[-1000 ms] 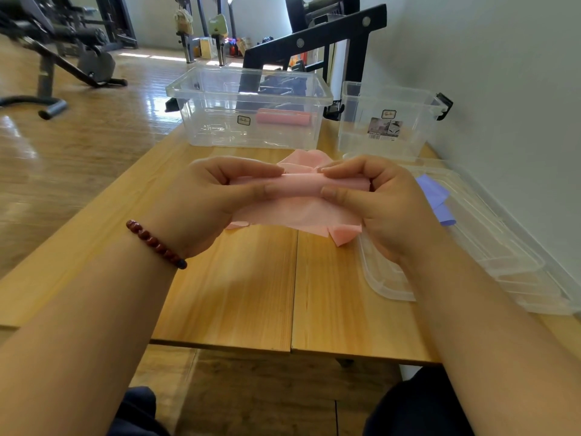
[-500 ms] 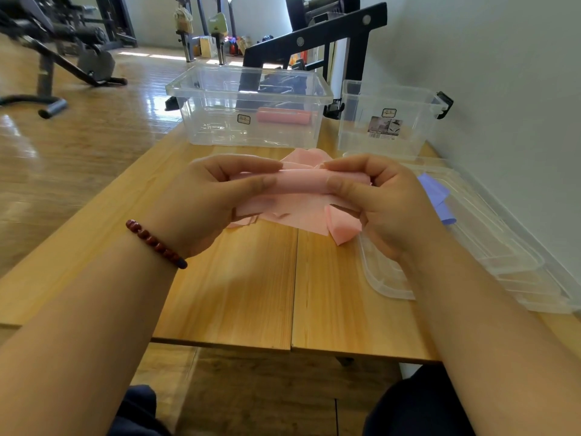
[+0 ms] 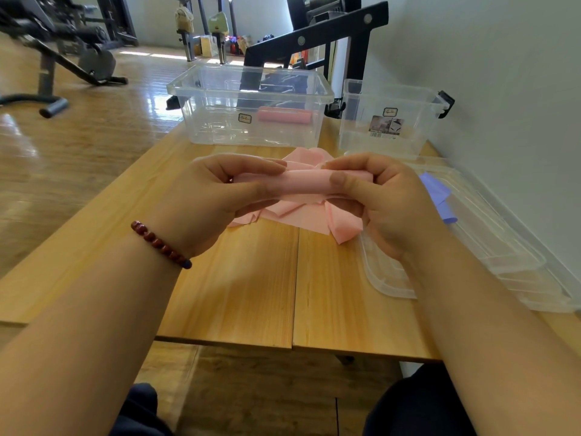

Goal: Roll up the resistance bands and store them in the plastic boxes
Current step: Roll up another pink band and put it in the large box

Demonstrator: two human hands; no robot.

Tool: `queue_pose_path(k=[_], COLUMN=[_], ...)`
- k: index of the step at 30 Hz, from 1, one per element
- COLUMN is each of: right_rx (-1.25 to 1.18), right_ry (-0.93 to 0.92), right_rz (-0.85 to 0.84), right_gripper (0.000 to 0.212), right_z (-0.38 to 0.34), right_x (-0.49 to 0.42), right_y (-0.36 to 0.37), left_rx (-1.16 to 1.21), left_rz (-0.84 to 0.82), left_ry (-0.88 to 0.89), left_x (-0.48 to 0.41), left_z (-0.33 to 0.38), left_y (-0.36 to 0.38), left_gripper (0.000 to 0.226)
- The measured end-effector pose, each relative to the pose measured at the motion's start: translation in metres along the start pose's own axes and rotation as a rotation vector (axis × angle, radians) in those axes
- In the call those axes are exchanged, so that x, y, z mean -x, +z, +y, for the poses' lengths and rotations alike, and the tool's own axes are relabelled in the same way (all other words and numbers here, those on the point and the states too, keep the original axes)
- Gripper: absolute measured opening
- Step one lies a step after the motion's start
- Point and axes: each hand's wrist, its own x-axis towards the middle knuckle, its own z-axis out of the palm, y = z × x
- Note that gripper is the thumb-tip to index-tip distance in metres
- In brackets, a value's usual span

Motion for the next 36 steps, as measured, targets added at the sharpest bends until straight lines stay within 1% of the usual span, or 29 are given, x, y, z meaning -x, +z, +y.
queue_pose_path(k=[3,6,9,11,14,16,18,21,23,25,29,31,33,34,36], right_rx=[-0.01,-0.012,0.076,0.22,0.522,0.759,0.973,1.17,1.202,1.209,1.274,1.315,1.328,1.317,1.294], right_ry=[-0.033,-0.065,-0.114,-0.154,-0.219,-0.317,-0.438,-0.525,-0.561,-0.566,-0.632,-0.704,-0.719,-0.711,-0.718], right_rz=[-0.006,-0.047,-0.066,-0.061,-0.055,-0.086,-0.138,-0.132,-0.109,-0.119,-0.096,-0.067,-0.062,-0.062,-0.059], right_gripper=[0.017,0.015,0.019,0.024,0.026,0.029,0.037,0.048,0.045,0.039,0.028,0.024,0.022,0.021,0.022], right_z=[0.002,0.003,0.006,0.007,0.007,0.005,0.007,0.01,0.01,0.012,0.018,0.021,0.025,0.026,0.027], right_x=[-0.001,-0.002,-0.003,-0.004,-0.002,-0.001,-0.001,-0.002,-0.001,0.0,-0.001,-0.002,-0.003,-0.004,-0.005], right_y=[-0.001,-0.002,-0.007,-0.01,-0.012,-0.012,-0.013,-0.013,-0.011,-0.01,-0.008,-0.005,-0.001,0.001,0.005], left_rx=[0.007,-0.048,-0.141,-0.211,-0.337,-0.437,-0.467,-0.458,-0.478,-0.557,-0.901,-1.05,-1.191,-1.245,-1.305], left_rz=[0.0,0.007,0.031,0.06,0.099,0.116,0.107,0.078,0.059,0.046,-0.014,-0.039,-0.07,-0.083,-0.081], left_ry=[-0.045,-0.057,-0.031,0.003,0.075,0.126,0.16,0.197,0.234,0.28,0.424,0.461,0.508,0.518,0.458], left_x=[0.001,0.0,0.0,0.001,0.0,0.0,0.0,0.001,0.001,0.0,-0.003,-0.004,-0.004,-0.003,-0.004], left_z=[0.002,0.003,0.002,0.001,-0.001,-0.002,-0.001,-0.002,-0.004,-0.008,-0.019,-0.021,-0.021,-0.02,-0.018], left_y=[0.001,0.001,-0.001,-0.001,0.0,0.001,0.003,0.006,0.007,0.006,0.002,0.003,0.008,0.01,0.014], left_gripper=[0.029,0.027,0.03,0.03,0.018,0.023,0.026,0.027,0.029,0.03,0.029,0.033,0.036,0.039,0.044])
